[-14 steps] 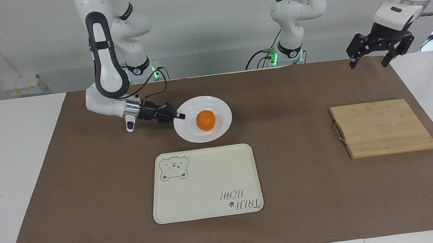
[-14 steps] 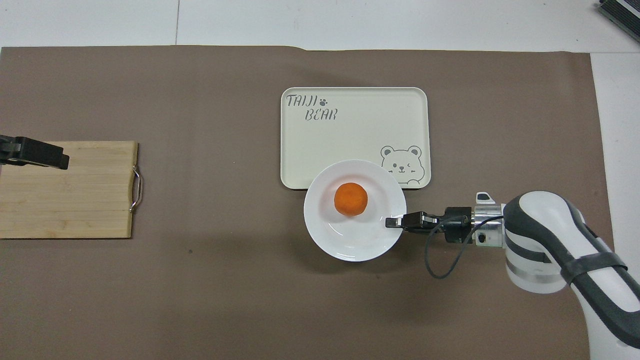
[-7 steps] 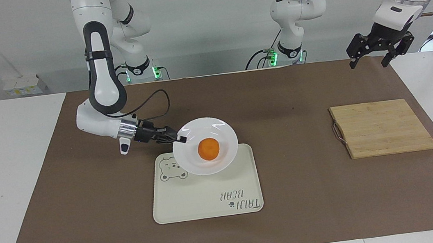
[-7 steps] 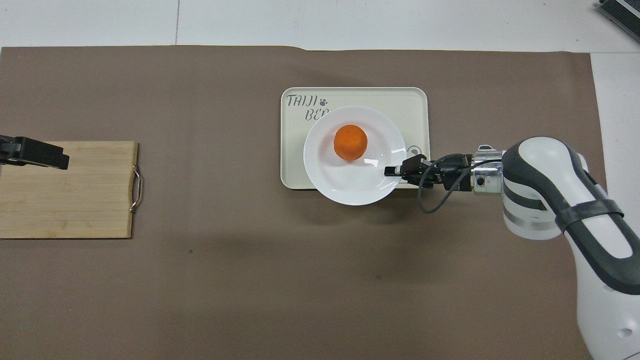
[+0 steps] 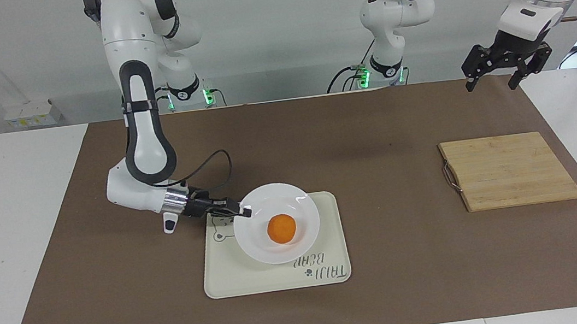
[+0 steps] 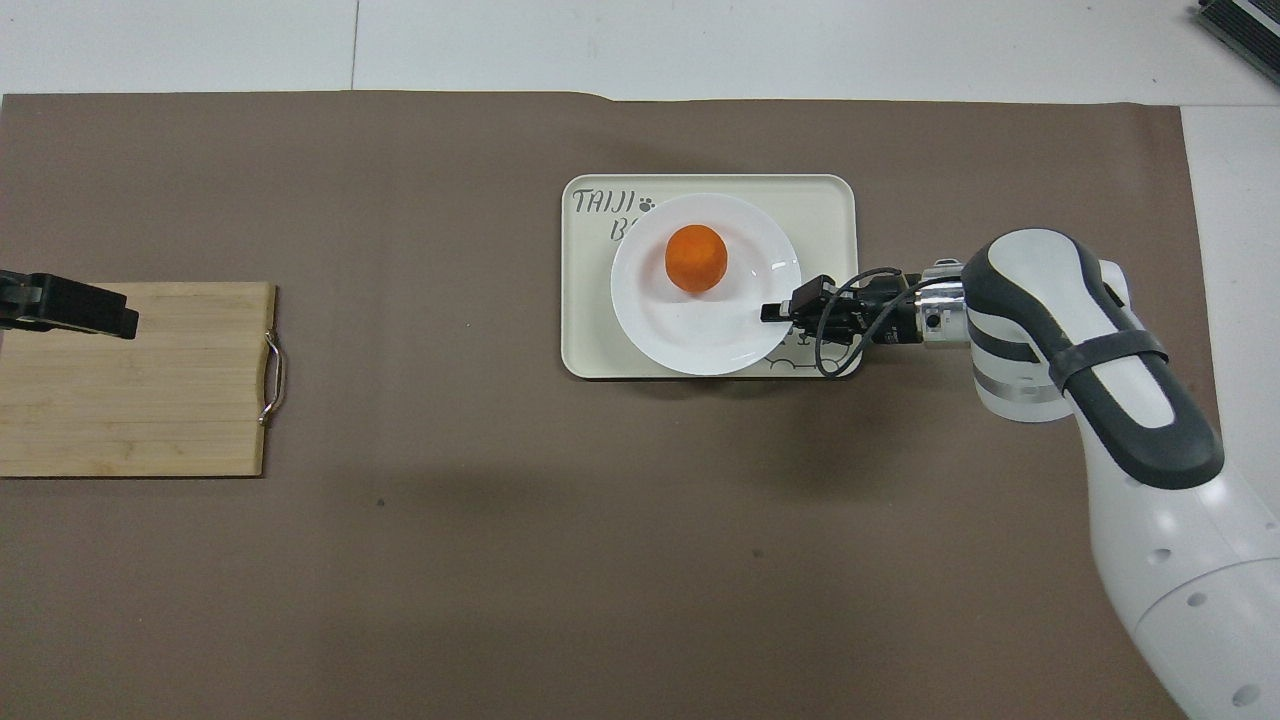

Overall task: Place orange and plate with both arms
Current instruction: 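Lower the plate onto the tray and open the right gripper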

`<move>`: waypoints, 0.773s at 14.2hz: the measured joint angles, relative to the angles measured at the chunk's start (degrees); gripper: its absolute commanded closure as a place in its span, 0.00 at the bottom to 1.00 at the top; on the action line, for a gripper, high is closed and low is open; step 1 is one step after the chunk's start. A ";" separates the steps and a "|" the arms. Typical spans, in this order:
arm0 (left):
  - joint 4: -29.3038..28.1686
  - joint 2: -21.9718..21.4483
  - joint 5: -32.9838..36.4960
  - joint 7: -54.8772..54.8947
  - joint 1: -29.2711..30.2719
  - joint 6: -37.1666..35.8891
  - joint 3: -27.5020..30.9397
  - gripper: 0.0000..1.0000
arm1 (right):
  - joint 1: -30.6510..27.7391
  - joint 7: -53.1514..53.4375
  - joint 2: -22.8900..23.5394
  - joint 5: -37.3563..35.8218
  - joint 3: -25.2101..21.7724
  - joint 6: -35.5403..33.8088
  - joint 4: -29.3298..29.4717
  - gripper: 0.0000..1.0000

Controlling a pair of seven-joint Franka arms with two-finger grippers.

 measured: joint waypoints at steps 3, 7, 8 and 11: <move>0.00 0.00 0.00 0.00 0.00 0.00 0.00 0.00 | -0.13 -0.05 0.41 -3.25 -0.23 0.58 -0.23 1.00; 0.00 0.00 0.00 0.00 0.00 0.00 0.00 0.00 | 0.01 -0.07 0.38 -3.52 -0.31 2.20 -0.22 1.00; 0.00 0.00 0.00 0.00 0.00 0.00 0.00 0.00 | 0.01 -0.07 0.37 -3.52 -0.29 2.24 -0.23 1.00; 0.00 0.00 0.00 0.00 0.00 0.00 0.00 0.00 | 0.08 -0.07 0.36 -3.52 -0.25 2.45 -0.35 0.54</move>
